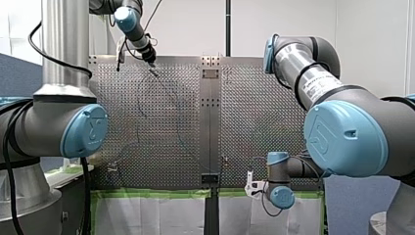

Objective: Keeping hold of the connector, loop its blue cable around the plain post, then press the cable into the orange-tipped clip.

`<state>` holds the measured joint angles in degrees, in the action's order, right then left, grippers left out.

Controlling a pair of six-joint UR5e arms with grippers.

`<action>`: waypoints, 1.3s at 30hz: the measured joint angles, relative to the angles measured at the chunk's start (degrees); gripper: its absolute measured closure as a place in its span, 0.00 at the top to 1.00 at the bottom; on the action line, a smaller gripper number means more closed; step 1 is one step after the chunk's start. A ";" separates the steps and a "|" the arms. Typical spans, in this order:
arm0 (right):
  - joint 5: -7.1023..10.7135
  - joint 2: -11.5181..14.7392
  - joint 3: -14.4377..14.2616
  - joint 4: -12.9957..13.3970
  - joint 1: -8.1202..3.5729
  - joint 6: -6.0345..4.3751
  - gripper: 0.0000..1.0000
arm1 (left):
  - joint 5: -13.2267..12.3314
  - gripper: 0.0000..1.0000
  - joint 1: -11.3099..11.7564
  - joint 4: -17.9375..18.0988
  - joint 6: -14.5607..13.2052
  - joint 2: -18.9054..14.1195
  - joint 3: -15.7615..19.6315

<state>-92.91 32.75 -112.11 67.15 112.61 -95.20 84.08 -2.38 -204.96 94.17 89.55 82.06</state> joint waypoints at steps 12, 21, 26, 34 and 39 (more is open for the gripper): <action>0.35 0.00 0.01 0.35 0.01 -0.09 0.00 | 3.31 1.00 -1.79 0.05 -4.95 0.03 -0.02; 0.53 0.00 0.02 0.23 0.00 -0.09 0.00 | 7.68 1.00 -4.26 0.86 -10.16 0.04 -0.06; 0.55 0.00 0.02 0.25 0.01 -0.09 0.00 | 8.20 1.00 -5.98 2.50 -12.81 0.04 -0.06; 0.58 0.00 0.03 0.28 0.03 -0.09 0.00 | 9.41 1.00 -8.04 6.45 -15.86 1.16 -0.05; 0.60 0.00 0.19 0.07 0.09 -0.09 0.00 | 10.97 1.00 -9.22 7.28 -16.07 3.03 -0.01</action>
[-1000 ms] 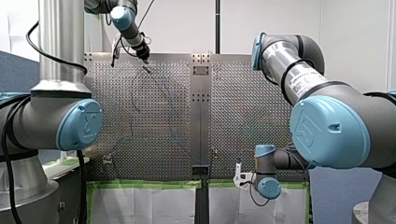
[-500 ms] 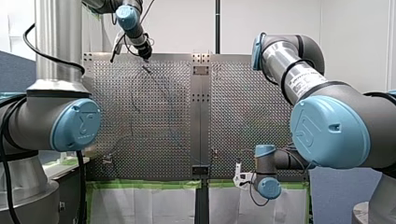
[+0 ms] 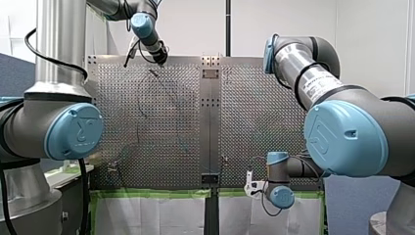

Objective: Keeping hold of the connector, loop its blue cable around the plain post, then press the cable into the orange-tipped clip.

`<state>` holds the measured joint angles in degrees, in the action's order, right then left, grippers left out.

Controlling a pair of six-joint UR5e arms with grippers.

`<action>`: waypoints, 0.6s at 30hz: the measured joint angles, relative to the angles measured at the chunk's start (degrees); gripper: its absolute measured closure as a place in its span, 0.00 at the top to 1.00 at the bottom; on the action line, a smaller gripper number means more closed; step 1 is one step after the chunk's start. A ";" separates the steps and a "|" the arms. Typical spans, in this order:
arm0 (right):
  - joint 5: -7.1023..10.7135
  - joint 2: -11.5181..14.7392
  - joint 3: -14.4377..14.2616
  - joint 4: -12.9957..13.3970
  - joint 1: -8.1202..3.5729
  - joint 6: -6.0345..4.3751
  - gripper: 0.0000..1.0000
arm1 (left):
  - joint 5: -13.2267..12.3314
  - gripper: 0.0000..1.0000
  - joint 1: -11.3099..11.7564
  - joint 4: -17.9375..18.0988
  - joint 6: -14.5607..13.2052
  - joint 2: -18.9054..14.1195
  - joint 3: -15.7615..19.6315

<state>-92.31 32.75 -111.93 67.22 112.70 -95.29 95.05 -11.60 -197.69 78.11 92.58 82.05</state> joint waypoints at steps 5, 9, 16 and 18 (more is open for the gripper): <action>0.01 0.00 0.05 -0.05 0.01 0.00 0.00 | 2.42 1.00 -1.21 1.76 0.57 1.09 0.08; 0.01 0.00 0.06 -0.06 0.02 0.04 0.00 | 4.45 1.00 -1.94 3.18 0.33 2.37 0.08; 0.01 0.00 0.05 -0.10 0.02 0.14 0.00 | 7.67 1.00 -2.55 4.71 -0.19 3.43 0.10; 0.02 -0.01 0.05 -0.14 0.02 0.16 0.00 | 8.50 1.00 -2.58 5.02 -0.32 3.74 0.11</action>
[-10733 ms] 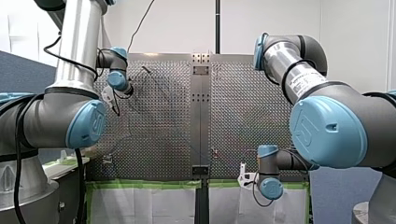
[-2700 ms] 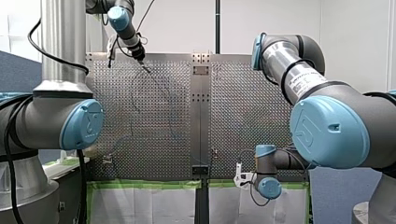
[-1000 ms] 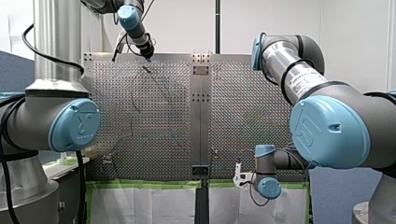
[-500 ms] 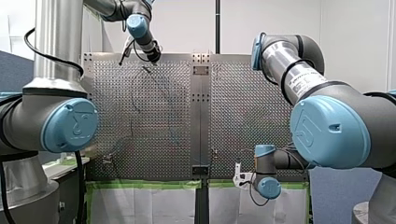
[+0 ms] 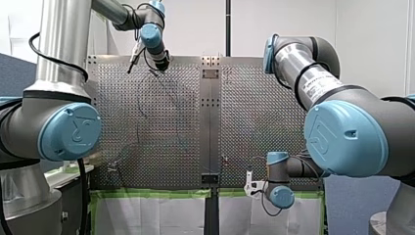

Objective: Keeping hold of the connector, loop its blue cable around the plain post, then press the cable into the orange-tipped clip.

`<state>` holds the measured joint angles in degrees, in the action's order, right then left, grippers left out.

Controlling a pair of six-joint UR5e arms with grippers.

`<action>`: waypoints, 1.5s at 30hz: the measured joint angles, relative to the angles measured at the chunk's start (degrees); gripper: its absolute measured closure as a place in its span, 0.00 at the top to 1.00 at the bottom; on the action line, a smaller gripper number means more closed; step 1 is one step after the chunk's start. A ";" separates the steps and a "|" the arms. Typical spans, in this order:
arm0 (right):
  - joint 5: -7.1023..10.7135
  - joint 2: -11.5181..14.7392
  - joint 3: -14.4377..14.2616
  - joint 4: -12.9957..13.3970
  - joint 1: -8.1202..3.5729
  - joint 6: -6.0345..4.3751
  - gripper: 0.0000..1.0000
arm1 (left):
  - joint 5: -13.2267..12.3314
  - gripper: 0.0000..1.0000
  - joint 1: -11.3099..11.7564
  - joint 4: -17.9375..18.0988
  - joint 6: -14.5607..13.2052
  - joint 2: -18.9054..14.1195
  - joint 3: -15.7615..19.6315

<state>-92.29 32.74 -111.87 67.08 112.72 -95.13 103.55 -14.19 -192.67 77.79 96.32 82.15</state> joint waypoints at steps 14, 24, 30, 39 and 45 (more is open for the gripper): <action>0.00 -0.01 0.01 -0.01 0.02 0.07 0.00 | 4.78 1.00 0.15 2.28 -3.18 1.23 -0.01; 0.00 0.01 0.02 -0.01 0.08 0.10 0.00 | 4.51 1.00 -0.02 2.69 -4.71 3.25 -0.01; 0.00 0.00 0.07 -0.06 0.14 0.14 0.00 | 4.79 1.00 0.34 3.22 -4.82 3.36 -0.03; 0.00 0.00 0.11 -0.18 0.17 0.26 0.00 | 7.39 1.00 0.92 3.82 -5.14 3.39 -0.04; 0.00 0.00 0.12 -0.18 0.17 0.28 0.00 | 6.82 1.00 1.25 5.14 -6.71 3.40 -0.04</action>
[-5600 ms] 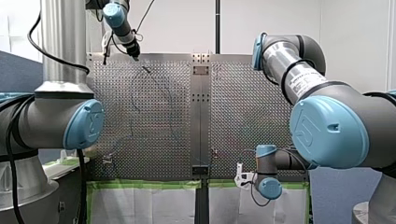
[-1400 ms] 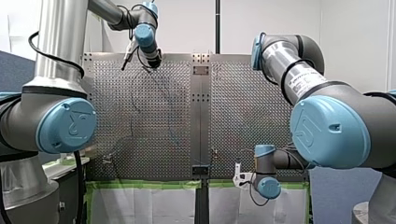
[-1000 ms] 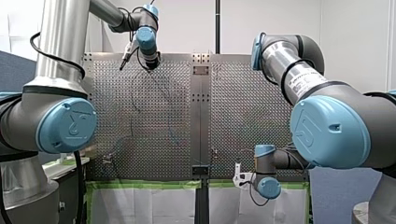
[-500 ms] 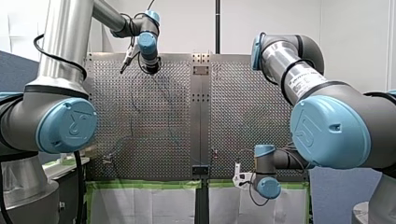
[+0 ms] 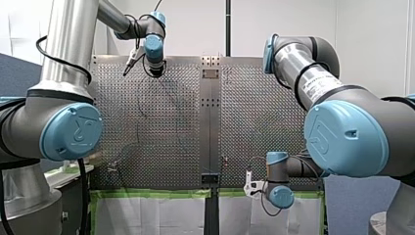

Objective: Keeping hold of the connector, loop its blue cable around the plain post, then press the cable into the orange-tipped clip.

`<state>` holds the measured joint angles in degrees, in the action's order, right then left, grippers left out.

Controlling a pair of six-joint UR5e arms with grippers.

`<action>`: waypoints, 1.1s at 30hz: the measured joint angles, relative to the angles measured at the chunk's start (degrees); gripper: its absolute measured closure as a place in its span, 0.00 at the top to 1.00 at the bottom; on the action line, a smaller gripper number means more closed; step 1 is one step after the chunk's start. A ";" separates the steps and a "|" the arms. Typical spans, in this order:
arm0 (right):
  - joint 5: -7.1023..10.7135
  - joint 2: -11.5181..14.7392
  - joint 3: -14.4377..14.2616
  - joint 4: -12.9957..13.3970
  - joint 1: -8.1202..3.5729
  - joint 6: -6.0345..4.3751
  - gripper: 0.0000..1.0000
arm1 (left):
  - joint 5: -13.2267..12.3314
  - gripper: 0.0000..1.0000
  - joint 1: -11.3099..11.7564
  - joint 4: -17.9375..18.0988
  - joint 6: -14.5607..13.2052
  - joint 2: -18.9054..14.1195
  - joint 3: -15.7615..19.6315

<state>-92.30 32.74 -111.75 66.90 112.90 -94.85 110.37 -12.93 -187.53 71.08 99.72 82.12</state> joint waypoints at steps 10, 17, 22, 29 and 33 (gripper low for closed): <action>0.04 0.01 0.18 -0.19 0.00 0.04 0.00 | -0.13 1.00 0.24 1.21 -0.34 0.51 -0.19; 0.02 0.01 0.24 -0.31 0.00 0.13 0.00 | 0.38 1.00 0.35 2.48 -0.25 0.83 -0.37; 0.01 0.01 0.25 -0.35 0.00 0.17 0.00 | 0.74 1.00 0.29 3.46 -0.18 1.48 -1.20; 0.05 0.01 0.27 -0.35 0.00 0.18 0.00 | 1.49 1.00 0.44 3.85 0.33 3.85 -2.67; 0.07 0.01 0.35 -0.31 0.00 0.28 0.00 | 1.84 1.00 0.56 4.44 0.51 4.11 -2.93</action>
<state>-92.23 32.75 -111.40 66.58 112.90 -94.57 112.21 -12.37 -183.08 71.59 103.83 79.19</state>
